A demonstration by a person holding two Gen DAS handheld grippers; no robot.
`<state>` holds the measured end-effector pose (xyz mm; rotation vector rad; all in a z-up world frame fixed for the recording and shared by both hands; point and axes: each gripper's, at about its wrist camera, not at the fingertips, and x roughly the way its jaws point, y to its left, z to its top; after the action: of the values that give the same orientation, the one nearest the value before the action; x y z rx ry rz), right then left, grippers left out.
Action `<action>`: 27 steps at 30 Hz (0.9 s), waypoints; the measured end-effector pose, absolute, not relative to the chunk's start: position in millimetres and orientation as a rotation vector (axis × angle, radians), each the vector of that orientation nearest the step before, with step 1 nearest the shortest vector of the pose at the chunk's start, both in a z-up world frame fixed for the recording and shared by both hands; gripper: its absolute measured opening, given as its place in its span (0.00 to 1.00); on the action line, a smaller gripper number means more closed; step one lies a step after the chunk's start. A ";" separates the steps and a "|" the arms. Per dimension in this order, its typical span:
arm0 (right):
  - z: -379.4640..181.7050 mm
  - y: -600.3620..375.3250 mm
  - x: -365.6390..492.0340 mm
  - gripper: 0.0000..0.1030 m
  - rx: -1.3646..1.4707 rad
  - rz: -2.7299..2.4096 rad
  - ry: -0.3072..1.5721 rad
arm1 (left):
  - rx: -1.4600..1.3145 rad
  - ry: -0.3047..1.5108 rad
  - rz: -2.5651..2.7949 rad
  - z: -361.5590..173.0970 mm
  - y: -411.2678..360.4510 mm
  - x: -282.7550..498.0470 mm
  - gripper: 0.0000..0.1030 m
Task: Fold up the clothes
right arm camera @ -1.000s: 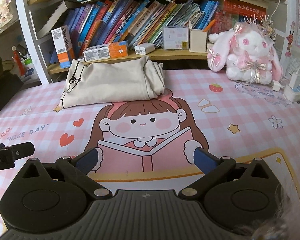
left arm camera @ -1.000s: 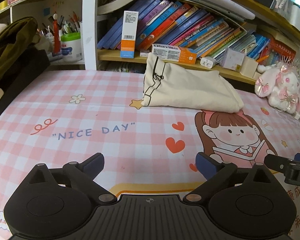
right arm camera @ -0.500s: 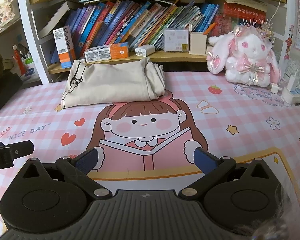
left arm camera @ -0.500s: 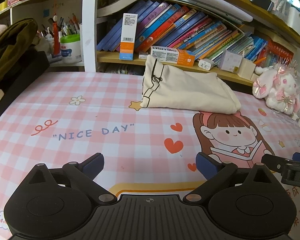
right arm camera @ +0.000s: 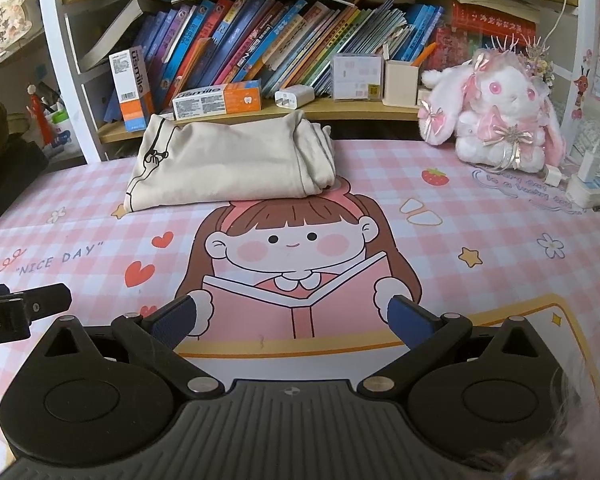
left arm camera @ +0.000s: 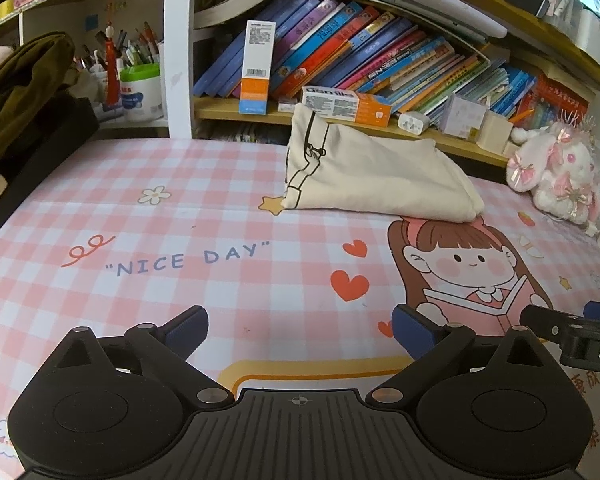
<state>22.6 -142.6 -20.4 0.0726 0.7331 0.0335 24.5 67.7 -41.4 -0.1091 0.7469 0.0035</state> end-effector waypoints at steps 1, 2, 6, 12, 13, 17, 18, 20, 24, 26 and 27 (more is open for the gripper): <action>-20.6 -142.1 22.9 1.00 0.072 0.034 0.734 | -0.110 0.747 0.004 -41.6 68.0 24.6 0.97; -20.7 -141.7 23.2 1.00 0.071 0.035 0.734 | -0.111 0.746 0.004 -41.6 68.0 24.7 0.97; -21.3 -139.9 24.4 1.00 0.068 0.036 0.736 | -0.111 0.744 0.003 -41.6 67.9 25.6 0.97; -22.6 -138.5 25.2 1.00 0.068 0.037 0.737 | -0.110 0.745 0.003 -42.1 68.1 25.9 0.97; -22.7 -138.5 25.4 1.00 0.068 0.037 0.738 | -0.110 0.745 0.003 -42.0 68.3 25.9 0.97; -23.3 -138.2 25.5 1.00 0.070 0.036 0.739 | -0.111 0.746 0.003 -41.9 68.3 26.1 0.97; -23.5 -138.0 25.5 1.00 0.071 0.035 0.739 | -0.111 0.746 0.003 -41.9 68.2 26.2 0.97; -24.0 -138.0 25.6 1.00 0.072 0.035 0.739 | -0.113 0.748 0.005 -41.9 67.9 26.0 0.97; -24.6 -138.0 25.7 1.00 0.073 0.034 0.740 | -0.112 0.751 0.007 -41.7 67.7 26.5 0.97; -24.8 -138.1 25.6 1.00 0.074 0.034 0.740 | -0.112 0.751 0.005 -41.5 67.7 26.5 0.97; -24.9 -138.1 25.5 1.00 0.075 0.035 0.741 | -0.111 0.751 0.005 -41.5 67.5 26.6 0.98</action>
<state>25.5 -138.1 -24.9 0.0750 0.7405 0.0347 26.6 67.5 -41.5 -0.1115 0.7513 0.0048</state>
